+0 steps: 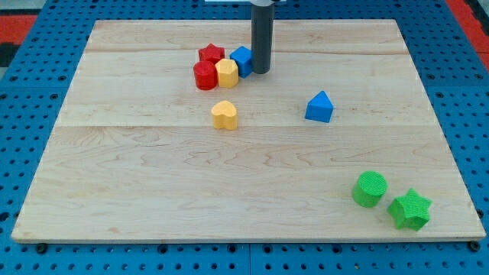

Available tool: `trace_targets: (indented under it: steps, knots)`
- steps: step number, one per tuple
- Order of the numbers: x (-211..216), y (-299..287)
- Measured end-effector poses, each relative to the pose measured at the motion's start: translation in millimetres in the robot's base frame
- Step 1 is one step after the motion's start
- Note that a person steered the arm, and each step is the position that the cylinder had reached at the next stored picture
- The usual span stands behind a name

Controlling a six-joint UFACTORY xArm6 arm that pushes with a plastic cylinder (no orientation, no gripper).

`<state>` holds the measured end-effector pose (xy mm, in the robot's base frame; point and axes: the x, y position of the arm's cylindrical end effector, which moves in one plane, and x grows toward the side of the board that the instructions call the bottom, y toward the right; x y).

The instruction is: Slightly push the blue triangle along the yellow heart towards left center of the board

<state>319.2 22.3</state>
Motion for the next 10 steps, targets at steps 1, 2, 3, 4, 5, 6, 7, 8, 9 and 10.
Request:
trace_targets:
  steps: [1,2,3,4,5,6,7,8,9,10]
  knots:
    - [-7.3,-4.8]
    - [-3.6,11.0]
    - [4.8,85.4]
    - [23.6,153.5]
    - [67.0,189.3]
    - [91.2,187.7]
    - [91.3,130.0]
    - [99.7,86.0]
    - [104.4,45.3]
    - [108.2,9.9]
